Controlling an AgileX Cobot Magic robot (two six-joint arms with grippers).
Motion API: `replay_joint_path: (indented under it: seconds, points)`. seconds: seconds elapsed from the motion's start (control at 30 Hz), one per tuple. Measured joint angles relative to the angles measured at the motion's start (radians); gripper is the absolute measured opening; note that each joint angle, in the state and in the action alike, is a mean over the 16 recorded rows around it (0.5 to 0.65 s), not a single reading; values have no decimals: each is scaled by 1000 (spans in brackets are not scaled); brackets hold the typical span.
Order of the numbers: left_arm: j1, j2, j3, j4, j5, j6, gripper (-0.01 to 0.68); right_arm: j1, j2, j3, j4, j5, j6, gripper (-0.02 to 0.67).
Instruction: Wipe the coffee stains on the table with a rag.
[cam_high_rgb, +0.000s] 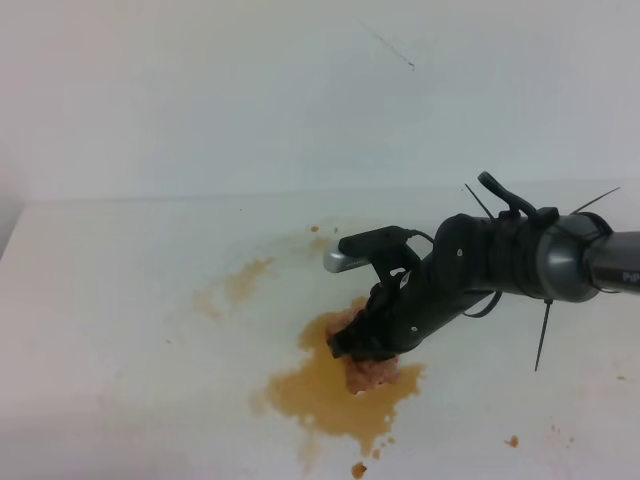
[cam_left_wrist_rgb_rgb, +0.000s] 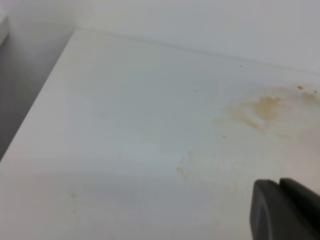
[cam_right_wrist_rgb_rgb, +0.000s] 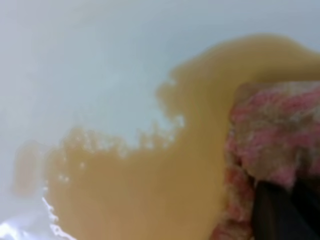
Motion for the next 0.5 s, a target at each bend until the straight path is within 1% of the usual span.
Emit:
replay_joint_path:
  seconds: [0.23,0.5]
  points:
    - [0,0,0,0,0,0,1,2,-57,2,-6,-8,22,-2]
    - [0,0,0,0,0,0,1,-1,-204,65,-83,-50,74,-1]
